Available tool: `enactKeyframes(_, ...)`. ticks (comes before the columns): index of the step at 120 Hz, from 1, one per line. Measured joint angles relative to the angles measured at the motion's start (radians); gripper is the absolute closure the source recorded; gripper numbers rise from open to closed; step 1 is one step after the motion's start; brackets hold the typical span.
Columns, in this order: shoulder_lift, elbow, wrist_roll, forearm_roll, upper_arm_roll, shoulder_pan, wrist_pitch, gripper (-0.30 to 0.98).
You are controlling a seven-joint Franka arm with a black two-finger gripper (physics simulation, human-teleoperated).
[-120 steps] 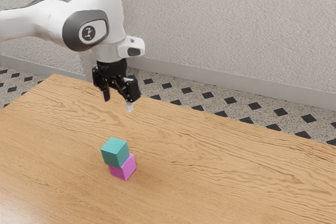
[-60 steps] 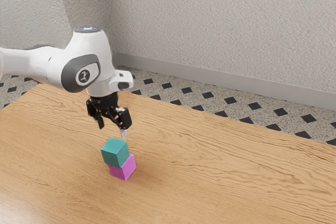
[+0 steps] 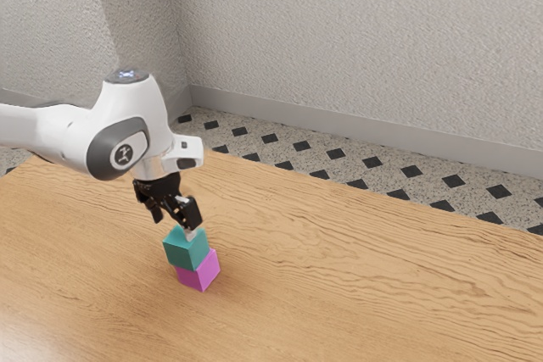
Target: Pick up the blue block with one arm, and put the blue block on the table with one arm
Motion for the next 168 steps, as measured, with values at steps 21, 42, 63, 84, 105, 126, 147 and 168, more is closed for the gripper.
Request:
enactKeyframes(21,-0.013,-0.033,0.014,-0.027,-0.016,-0.003,0.022,0.0)
enactKeyframes(42,0.025,-0.022,0.021,-0.042,-0.015,-0.003,0.035,0.0)
enactKeyframes(63,0.042,-0.007,0.027,-0.044,-0.015,-0.003,0.041,0.0)
enactKeyframes(84,0.078,0.011,0.031,-0.044,-0.014,-0.003,0.044,0.0)
enactKeyframes(105,0.114,0.018,0.035,-0.043,-0.009,-0.004,0.045,0.0)
enactKeyframes(126,0.128,0.02,0.038,-0.04,-0.005,-0.002,0.045,0.09)
enactKeyframes(147,0.125,0.028,0.039,-0.035,-0.006,0.007,0.046,0.28)
enactKeyframes(168,0.086,0.028,0.036,-0.028,-0.012,0.021,0.047,0.34)
